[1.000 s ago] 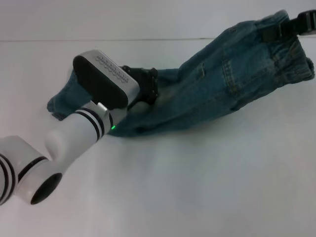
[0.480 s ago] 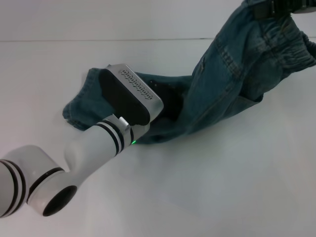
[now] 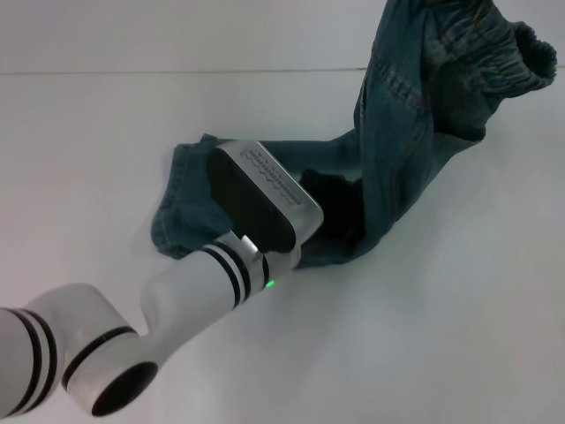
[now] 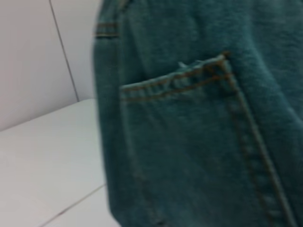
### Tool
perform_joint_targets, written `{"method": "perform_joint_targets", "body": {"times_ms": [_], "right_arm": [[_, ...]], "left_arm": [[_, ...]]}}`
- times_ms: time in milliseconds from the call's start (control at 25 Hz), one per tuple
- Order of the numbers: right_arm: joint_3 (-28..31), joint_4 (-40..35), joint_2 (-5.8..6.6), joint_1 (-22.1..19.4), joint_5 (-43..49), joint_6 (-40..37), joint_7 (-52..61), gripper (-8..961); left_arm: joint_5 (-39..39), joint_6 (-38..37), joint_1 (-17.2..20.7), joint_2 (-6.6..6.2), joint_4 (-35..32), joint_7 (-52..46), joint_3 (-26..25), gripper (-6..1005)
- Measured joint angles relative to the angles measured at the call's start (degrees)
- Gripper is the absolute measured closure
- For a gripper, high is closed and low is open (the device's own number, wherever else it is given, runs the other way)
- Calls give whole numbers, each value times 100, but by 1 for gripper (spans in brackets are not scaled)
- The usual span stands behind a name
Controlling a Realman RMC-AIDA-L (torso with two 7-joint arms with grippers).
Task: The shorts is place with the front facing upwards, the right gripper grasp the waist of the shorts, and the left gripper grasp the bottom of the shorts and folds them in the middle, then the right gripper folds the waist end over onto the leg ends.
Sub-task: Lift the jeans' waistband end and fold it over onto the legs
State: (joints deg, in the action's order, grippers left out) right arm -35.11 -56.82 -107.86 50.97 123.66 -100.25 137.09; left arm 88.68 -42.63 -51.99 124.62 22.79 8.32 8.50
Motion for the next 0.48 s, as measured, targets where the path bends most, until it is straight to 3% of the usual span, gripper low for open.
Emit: {"method": "perform_joint_targets", "body": {"times_ms": [480], "right_arm": [[-140,16,-41,69,-1,-5,9,852]], "left_arm": [[1056,146,316,0,518,4,-782,992]]}}
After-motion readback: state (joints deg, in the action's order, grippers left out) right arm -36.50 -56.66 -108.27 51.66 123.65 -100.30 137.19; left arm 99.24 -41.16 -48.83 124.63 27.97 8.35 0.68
